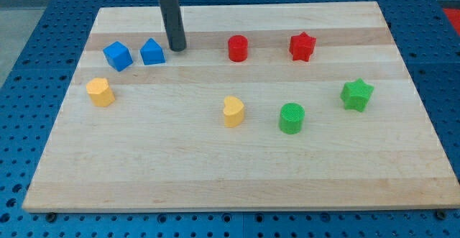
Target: Push the blue blocks to the left
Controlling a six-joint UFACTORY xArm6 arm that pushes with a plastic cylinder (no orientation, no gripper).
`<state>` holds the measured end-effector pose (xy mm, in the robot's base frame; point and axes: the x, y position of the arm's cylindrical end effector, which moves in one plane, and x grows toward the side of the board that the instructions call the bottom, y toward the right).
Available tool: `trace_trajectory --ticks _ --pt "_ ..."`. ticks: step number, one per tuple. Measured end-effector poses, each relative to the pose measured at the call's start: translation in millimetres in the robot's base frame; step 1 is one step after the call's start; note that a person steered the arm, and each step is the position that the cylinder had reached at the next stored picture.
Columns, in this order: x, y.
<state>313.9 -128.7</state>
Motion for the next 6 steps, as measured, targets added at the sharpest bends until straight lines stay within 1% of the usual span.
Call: trace_trajectory --ticks 1,2,3,4,5,6 --pt "6.9 -28.7" --pt "7.3 -40.7" --pt "7.3 -40.8" --pt "7.2 -22.0" --pt "16.1 7.3" --pt "23.3 9.1"
